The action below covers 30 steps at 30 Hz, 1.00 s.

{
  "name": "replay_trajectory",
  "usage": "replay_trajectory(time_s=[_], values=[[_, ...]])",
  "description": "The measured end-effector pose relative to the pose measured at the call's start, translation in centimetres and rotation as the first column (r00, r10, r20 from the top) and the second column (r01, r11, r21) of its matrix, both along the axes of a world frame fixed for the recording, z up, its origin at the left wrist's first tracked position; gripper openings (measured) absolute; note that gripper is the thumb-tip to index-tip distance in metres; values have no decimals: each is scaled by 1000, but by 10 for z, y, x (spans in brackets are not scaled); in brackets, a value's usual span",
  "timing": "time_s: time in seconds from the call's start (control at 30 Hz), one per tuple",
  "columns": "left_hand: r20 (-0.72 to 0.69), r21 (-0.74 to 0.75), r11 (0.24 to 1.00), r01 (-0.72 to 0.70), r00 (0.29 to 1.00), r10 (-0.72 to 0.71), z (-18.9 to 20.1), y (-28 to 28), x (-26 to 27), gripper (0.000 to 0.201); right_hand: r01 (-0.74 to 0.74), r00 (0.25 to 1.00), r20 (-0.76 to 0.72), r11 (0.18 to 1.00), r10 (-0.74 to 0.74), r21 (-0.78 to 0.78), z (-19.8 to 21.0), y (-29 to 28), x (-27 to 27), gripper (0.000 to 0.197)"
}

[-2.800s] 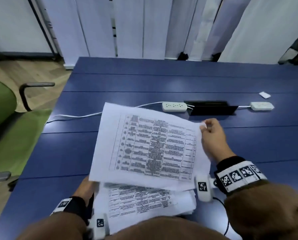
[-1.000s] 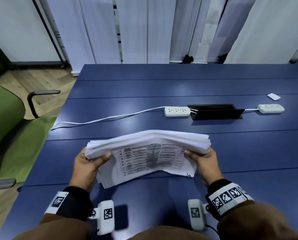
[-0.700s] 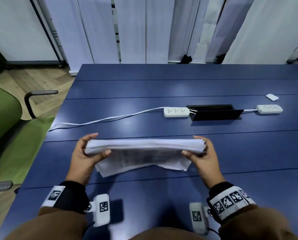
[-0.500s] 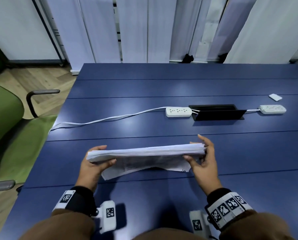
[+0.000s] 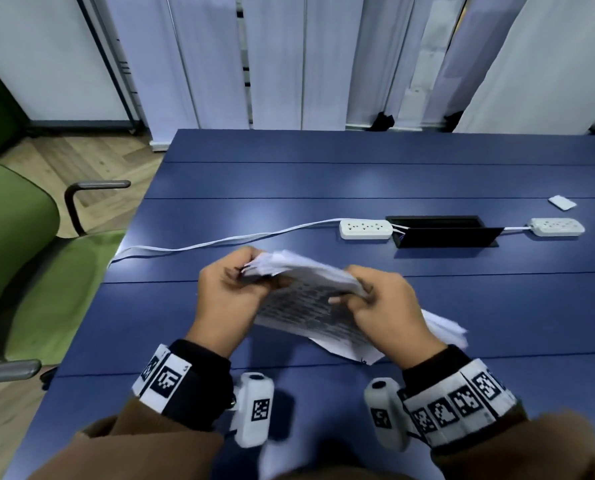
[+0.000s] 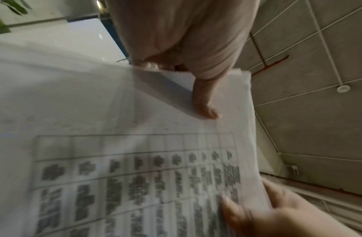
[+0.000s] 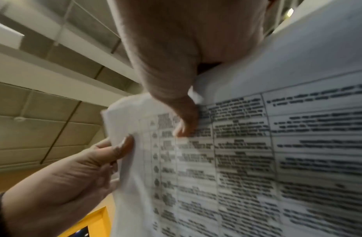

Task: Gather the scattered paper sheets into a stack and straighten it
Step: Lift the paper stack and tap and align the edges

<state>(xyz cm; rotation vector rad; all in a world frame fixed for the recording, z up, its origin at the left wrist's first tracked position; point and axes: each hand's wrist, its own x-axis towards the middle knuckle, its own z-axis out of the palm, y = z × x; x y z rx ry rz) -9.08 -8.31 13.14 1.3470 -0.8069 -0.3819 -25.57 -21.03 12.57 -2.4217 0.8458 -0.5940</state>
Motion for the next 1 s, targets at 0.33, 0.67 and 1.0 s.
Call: replay_trajectory(time_s=[0.33,0.67,1.0], values=[[-293,133,990,52,956,-11,-49,24,29,107,-236,725,571,640,-386,732,-13,-18,-23,25],[-291,14,995,-97,952,97,-38,-7,-42,40,-178,721,510,586,-469,790,-26,8,-6,42],[-264,97,981,168,955,-138,-43,4,-30,45,-258,904,408,592,-131,763,-8,-34,-15,54]])
